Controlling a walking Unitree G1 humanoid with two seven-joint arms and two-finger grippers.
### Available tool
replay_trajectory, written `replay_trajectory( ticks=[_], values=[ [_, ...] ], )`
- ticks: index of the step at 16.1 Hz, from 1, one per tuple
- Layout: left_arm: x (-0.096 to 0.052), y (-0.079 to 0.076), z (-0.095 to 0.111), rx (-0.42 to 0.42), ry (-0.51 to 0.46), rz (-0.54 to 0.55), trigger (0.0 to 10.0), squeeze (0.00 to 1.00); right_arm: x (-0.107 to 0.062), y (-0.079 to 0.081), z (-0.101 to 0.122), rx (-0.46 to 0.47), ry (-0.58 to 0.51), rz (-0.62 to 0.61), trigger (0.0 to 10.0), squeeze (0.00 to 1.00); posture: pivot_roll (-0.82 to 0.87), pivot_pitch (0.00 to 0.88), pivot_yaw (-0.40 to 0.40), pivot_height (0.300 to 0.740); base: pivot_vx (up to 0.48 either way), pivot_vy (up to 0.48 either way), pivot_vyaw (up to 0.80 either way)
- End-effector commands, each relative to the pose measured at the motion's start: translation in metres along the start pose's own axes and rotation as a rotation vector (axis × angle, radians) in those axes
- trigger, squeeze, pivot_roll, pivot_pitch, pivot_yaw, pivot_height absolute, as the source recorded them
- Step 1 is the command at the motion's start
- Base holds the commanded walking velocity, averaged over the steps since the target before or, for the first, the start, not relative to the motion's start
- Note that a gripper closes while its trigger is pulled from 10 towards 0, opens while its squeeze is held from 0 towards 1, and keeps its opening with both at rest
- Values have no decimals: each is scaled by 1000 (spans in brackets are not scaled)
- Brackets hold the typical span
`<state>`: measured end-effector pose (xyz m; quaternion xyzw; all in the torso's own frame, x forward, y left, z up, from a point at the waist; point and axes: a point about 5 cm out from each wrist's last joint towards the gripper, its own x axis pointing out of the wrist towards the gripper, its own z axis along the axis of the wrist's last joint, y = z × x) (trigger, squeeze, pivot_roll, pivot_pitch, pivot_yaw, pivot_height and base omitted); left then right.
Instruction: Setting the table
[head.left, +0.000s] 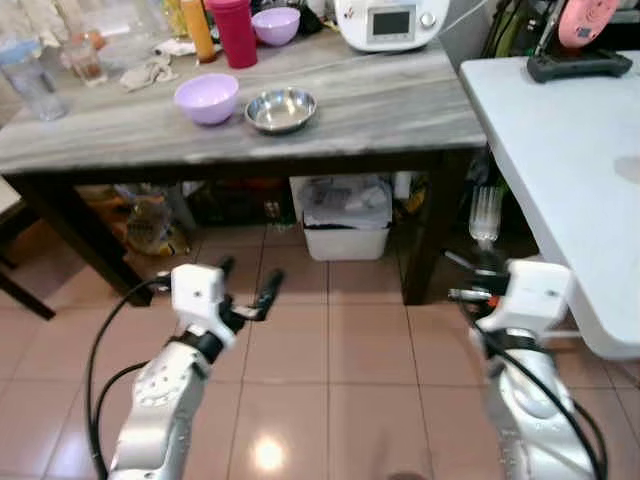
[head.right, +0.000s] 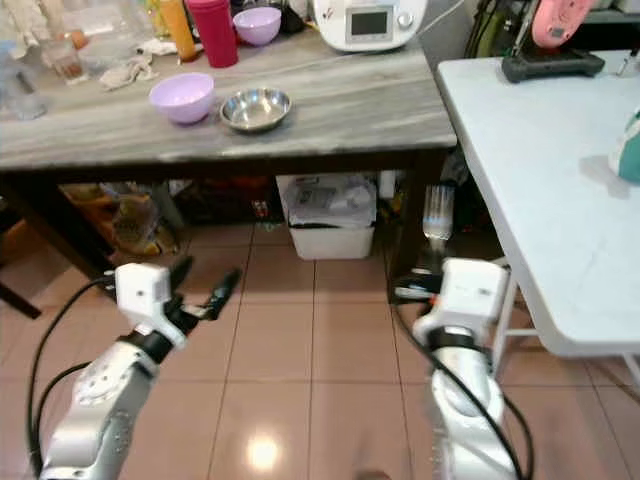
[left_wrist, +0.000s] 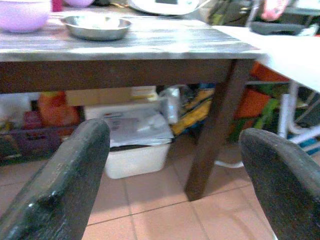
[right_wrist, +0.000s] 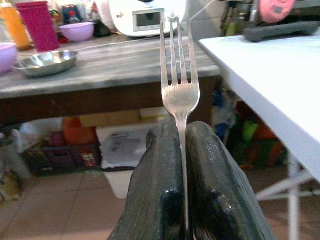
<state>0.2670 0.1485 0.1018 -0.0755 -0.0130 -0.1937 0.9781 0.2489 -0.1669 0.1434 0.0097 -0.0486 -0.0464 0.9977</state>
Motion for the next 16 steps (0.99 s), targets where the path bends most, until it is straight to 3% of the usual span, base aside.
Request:
replay_trajectory(
  ticks=[1,16],
  values=[
    [1,-2,1,0,1,-4,10000,0,1,-2,3,-6,-10,-8,10000,0,-265,112,107,740,300,0,513],
    [4,-8,1,0,5,-44,10000,0,3,-2,4,16,-3,-14,10000,0,-268,114,107,740,302,0,27]
  ],
)
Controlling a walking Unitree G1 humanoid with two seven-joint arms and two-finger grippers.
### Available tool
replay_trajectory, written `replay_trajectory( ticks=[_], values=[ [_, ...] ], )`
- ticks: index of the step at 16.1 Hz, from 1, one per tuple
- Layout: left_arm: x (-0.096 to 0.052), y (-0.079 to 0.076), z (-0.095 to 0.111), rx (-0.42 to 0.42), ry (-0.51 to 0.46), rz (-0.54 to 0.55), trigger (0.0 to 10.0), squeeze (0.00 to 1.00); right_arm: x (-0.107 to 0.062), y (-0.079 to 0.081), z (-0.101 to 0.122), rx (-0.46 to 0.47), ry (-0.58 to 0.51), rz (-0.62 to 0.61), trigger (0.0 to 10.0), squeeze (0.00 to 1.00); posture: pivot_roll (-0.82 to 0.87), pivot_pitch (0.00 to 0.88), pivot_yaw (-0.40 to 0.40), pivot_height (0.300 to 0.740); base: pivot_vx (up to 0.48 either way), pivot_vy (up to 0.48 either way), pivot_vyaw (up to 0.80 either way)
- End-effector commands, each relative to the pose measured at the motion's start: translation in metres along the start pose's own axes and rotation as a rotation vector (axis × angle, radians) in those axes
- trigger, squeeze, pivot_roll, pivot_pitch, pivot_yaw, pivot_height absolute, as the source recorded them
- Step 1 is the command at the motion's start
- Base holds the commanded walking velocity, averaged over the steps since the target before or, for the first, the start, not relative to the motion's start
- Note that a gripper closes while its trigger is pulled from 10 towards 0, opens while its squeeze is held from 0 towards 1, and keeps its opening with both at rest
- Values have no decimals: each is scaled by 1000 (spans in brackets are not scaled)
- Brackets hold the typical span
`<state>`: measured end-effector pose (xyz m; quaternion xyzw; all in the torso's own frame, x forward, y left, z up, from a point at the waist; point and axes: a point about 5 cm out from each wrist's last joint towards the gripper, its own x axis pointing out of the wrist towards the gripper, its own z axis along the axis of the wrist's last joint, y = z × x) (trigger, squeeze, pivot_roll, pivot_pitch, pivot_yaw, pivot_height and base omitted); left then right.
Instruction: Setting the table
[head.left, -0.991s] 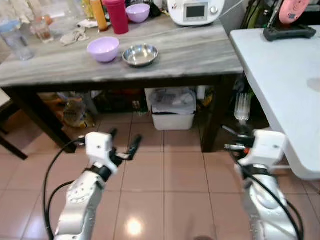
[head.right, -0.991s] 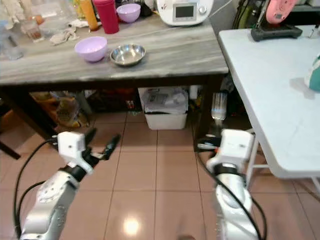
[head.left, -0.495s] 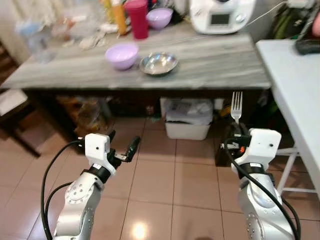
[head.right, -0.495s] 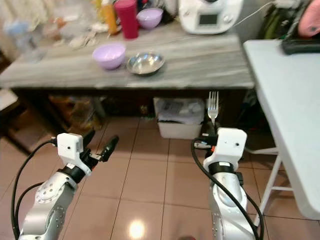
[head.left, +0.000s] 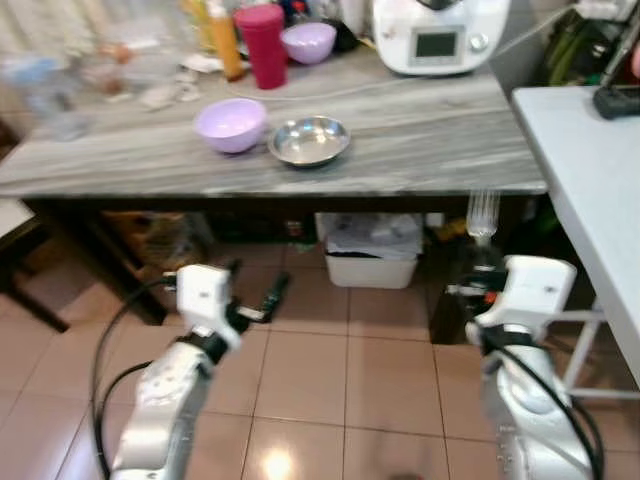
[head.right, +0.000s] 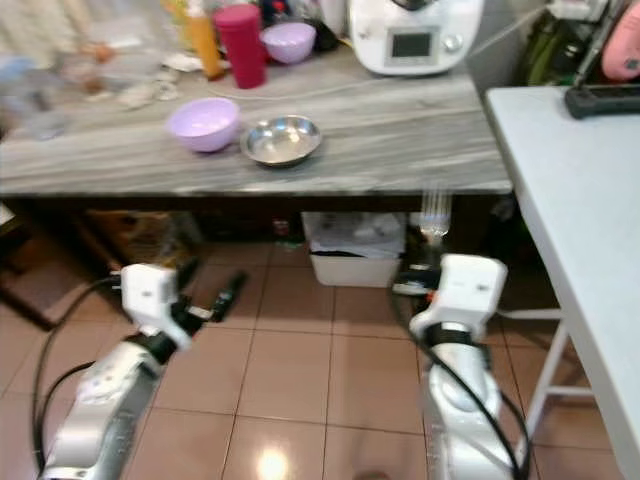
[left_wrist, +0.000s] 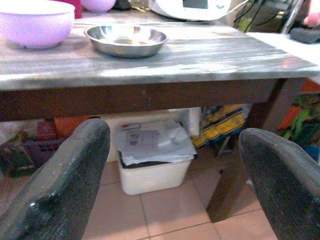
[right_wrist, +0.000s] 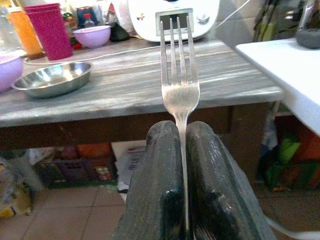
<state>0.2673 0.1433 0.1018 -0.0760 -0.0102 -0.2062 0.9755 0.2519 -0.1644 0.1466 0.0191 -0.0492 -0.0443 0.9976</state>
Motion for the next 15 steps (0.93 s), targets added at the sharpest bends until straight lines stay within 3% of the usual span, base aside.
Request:
replay_trajectory(
  ticks=[1,15],
  values=[
    [2,-4,2,3,0,-20,10000,0,0,-4,1,-1,-1,-15,10000,0,-268,114,107,740,300,0,0],
    [4,-6,0,0,10,-38,10000,0,6,-3,3,-19,-12,-15,10000,0,-269,116,105,740,302,0,0]
  ],
)
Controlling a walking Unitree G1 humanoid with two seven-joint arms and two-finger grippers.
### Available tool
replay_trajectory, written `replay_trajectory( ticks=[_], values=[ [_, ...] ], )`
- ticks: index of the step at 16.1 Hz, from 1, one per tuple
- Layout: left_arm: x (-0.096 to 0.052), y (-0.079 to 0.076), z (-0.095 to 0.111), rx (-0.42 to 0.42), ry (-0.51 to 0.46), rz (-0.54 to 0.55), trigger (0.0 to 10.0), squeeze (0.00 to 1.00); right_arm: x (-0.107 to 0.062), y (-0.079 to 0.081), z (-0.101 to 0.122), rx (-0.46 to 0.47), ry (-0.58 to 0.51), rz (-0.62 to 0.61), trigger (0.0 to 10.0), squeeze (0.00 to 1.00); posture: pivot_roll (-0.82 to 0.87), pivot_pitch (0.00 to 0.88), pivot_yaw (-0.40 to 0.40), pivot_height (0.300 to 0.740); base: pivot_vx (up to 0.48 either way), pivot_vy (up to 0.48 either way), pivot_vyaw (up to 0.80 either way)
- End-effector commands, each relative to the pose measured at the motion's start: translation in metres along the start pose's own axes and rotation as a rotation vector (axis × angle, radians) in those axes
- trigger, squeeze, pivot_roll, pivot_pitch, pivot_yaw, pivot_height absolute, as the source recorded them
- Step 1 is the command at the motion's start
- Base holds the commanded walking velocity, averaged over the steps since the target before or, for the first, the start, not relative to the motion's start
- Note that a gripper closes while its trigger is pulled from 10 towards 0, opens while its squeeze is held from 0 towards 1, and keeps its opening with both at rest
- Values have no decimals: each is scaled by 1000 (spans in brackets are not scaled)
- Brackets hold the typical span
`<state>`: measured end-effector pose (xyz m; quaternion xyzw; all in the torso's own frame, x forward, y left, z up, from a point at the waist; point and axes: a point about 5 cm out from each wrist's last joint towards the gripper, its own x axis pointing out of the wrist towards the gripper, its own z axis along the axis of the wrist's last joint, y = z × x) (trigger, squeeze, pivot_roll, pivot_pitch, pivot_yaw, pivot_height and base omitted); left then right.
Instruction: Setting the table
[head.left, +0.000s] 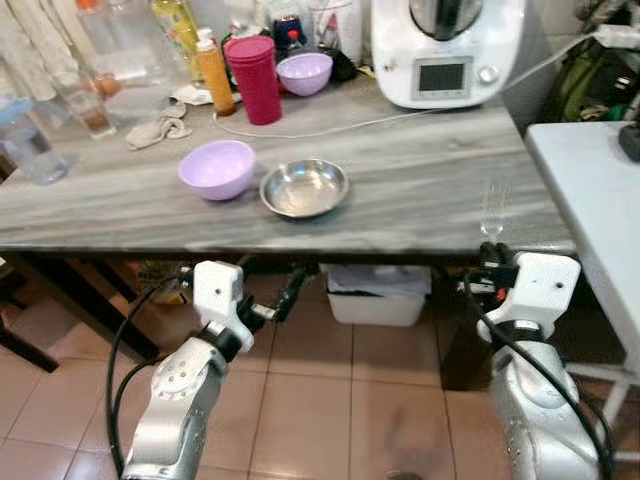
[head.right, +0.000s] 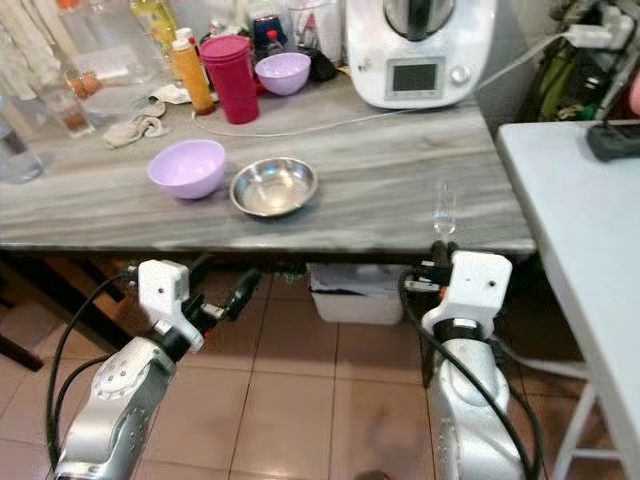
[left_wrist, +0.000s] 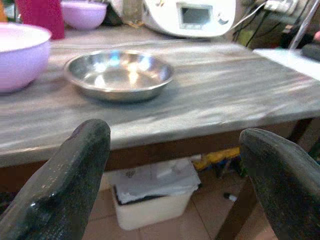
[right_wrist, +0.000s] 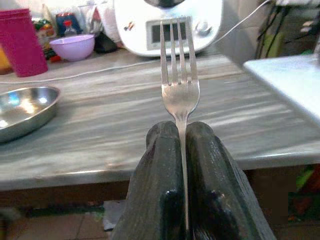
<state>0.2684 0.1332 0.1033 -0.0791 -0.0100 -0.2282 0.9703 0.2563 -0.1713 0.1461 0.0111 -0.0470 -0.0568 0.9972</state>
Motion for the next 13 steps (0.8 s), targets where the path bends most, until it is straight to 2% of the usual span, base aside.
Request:
replay_trajectory(
  ticks=[1,13],
  values=[
    [-2,3,0,7,9,8,10000,0,1,3,4,-2,-14,9,10000,0,-269,116,105,740,304,0,0],
    [-1,4,2,18,3,5,10000,0,3,3,5,-5,-32,9,10000,0,-266,111,108,740,300,0,0]
  ],
)
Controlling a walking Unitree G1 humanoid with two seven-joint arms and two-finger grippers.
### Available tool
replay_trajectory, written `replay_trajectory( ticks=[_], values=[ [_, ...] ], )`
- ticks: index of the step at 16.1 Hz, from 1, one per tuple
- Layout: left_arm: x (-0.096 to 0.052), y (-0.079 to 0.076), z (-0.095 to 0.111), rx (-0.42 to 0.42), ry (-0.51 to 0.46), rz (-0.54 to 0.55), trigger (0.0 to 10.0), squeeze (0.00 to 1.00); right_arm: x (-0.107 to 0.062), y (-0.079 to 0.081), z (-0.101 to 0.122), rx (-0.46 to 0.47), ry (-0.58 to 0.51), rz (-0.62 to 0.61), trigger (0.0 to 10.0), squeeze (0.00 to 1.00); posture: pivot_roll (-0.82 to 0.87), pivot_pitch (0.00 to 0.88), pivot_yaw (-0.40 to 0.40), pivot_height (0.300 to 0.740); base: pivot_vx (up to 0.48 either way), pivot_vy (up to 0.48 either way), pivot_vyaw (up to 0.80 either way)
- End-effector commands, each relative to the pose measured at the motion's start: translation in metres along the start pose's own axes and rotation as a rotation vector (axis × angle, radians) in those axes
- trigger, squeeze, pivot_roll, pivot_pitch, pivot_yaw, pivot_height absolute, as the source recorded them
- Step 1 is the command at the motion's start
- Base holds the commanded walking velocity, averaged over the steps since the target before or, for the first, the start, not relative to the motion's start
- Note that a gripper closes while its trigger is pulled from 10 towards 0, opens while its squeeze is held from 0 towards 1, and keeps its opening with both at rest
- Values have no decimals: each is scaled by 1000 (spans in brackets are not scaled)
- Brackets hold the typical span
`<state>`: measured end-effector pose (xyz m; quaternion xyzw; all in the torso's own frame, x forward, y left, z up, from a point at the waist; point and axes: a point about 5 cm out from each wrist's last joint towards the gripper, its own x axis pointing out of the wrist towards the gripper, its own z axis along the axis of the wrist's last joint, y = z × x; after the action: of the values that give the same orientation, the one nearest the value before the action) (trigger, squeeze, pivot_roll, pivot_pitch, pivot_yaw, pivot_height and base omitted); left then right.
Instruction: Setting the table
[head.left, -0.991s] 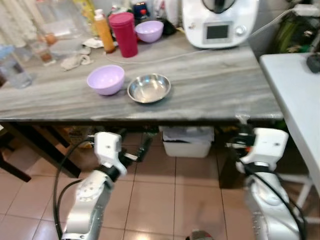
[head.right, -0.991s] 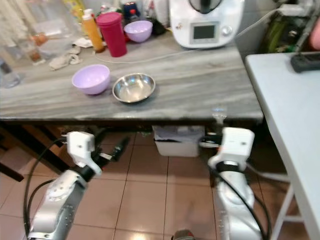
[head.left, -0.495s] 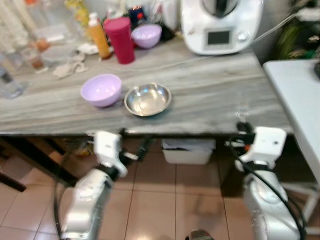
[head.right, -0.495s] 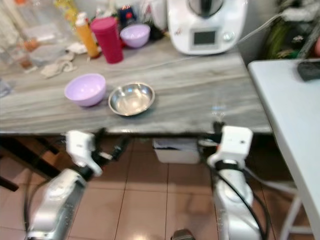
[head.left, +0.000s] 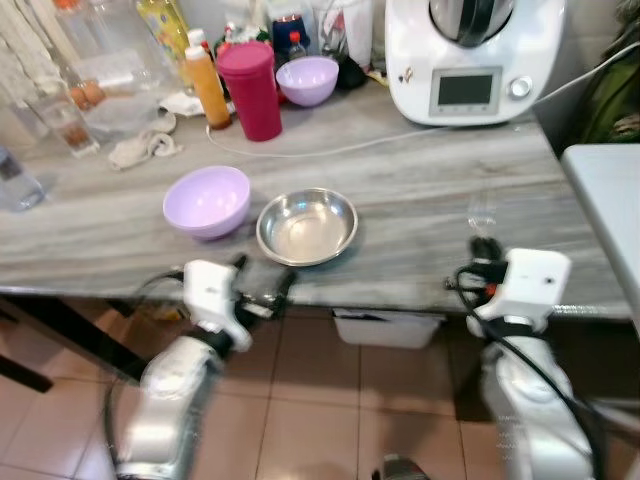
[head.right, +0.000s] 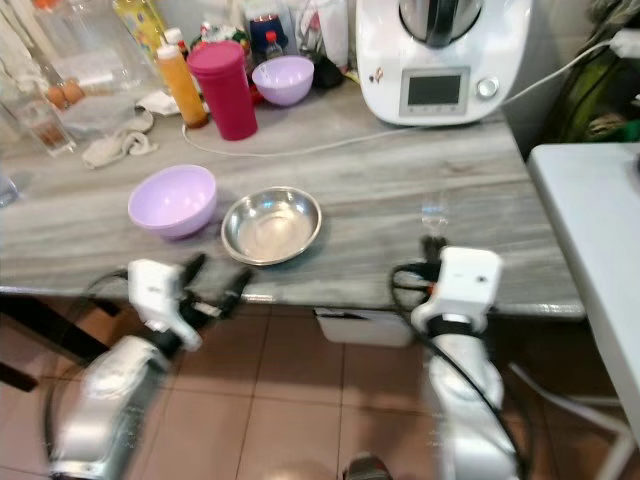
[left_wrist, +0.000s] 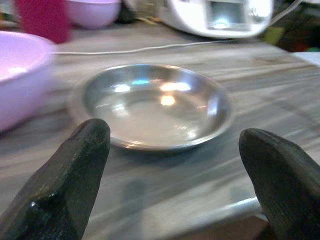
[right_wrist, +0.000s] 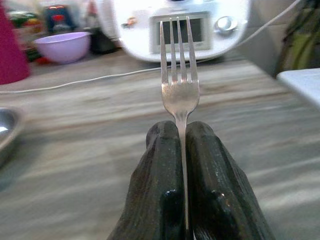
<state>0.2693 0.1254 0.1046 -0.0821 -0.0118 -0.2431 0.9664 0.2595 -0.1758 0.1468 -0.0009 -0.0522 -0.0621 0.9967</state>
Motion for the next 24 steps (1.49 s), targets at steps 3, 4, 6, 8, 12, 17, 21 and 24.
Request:
replay_trajectory(
  ticks=[3,4,6,8,12,17,21,24],
  values=[
    [-7,10,4,15,-9,26,10000,0,0,8,4,20,-18,18,10000,0,-268,112,107,740,199,0,0],
    [-9,9,5,22,-13,10,10000,0,0,8,4,21,-16,18,10000,0,-268,112,107,740,0,0,0],
    [-13,11,4,43,5,-3,10000,0,0,8,2,20,-10,21,10000,0,-268,112,107,740,0,0,0],
    [-23,13,2,80,31,-52,10000,0,0,8,2,25,-1,22,10000,0,-268,112,107,740,0,0,0],
    [-27,13,2,120,61,-136,10000,0,7,13,-2,62,35,63,10000,0,-266,110,99,740,0,0,0],
    [-29,7,3,145,81,-267,10000,0,32,27,-5,167,101,69,10000,0,-266,119,102,740,0,0,0],
    [-30,8,4,145,80,-277,10000,0,40,46,-14,174,168,131,10000,0,-260,125,106,740,0,0,0],
    [-31,8,2,137,78,-291,10000,0,43,59,-21,179,220,167,10000,0,-253,127,105,740,0,0,0]
  ],
)
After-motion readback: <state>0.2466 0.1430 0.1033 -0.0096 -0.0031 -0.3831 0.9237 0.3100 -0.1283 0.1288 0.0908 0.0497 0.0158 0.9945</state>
